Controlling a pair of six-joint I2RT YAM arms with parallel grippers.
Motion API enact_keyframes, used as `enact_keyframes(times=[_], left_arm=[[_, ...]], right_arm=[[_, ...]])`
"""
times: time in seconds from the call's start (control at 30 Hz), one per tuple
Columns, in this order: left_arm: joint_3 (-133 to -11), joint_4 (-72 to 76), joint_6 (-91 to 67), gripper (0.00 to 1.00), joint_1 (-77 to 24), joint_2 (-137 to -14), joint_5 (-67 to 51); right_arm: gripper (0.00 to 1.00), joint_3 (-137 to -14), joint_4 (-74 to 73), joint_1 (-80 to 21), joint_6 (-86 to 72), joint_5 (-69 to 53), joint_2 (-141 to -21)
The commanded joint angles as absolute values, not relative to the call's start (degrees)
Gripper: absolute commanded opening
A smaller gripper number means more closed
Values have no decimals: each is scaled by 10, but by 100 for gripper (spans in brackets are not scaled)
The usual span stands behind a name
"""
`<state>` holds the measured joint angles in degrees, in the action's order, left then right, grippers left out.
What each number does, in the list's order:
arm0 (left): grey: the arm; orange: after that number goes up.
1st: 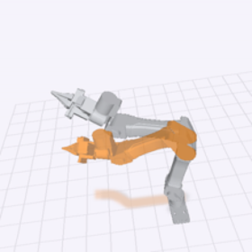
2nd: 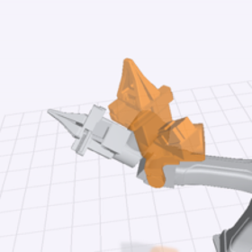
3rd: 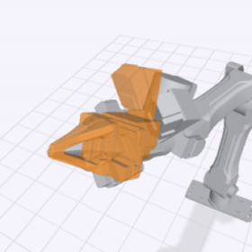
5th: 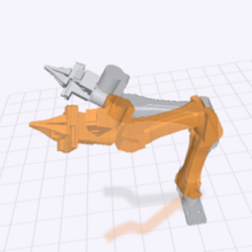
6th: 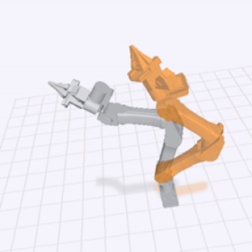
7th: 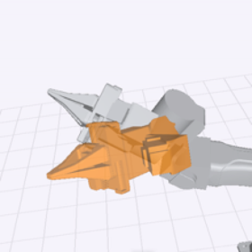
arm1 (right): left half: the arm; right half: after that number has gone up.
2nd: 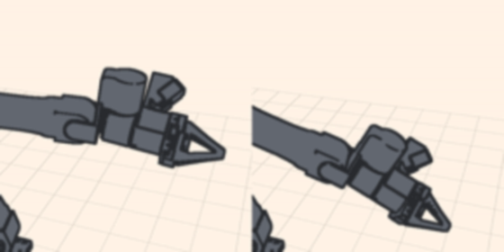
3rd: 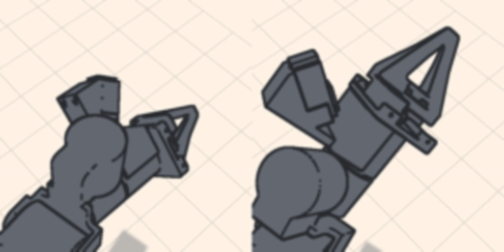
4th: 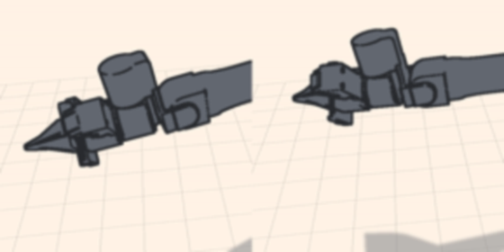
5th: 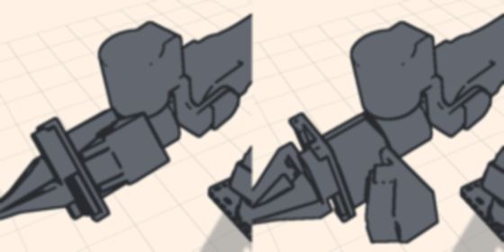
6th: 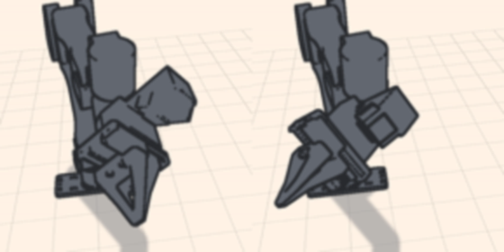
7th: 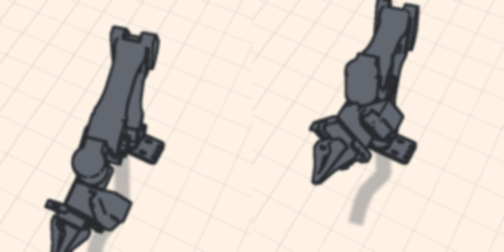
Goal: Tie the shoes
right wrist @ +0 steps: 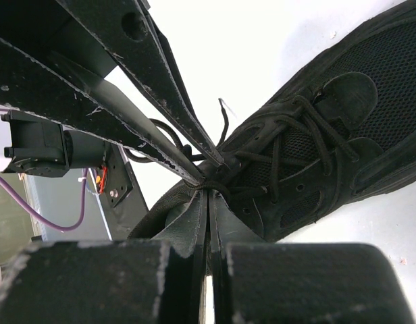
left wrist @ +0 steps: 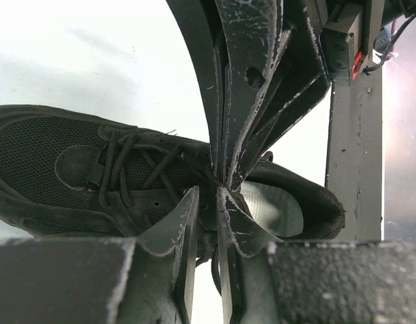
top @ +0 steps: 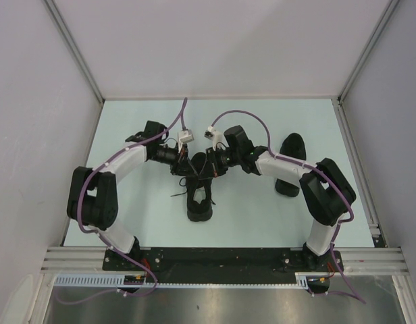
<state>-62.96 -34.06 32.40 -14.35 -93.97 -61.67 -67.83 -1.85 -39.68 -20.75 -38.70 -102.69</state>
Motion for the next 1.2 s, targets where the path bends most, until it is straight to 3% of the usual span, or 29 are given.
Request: enact_keyframes(times=[0.0, 0.47, 0.57, 0.93, 1.17], left_arm=[[-652, -366, 359, 22, -152, -947, -646], [-664, -436, 419, 30, -152, -956, -686], [-663, -428, 413, 27, -152, -956, -683], [-651, -336, 348, 1, -150, -938, -638], [-653, -323, 346, 0, -144, -926, -639]], right_arm=[[0, -671, -19, -398, -194, -369, -1038], [0, -671, -18, -398, -193, -369, -1039], [0, -670, -16, -398, -192, -373, -1038], [0, -671, -16, -395, -191, -392, -1034], [0, -671, -22, -391, -189, -399, -1029]])
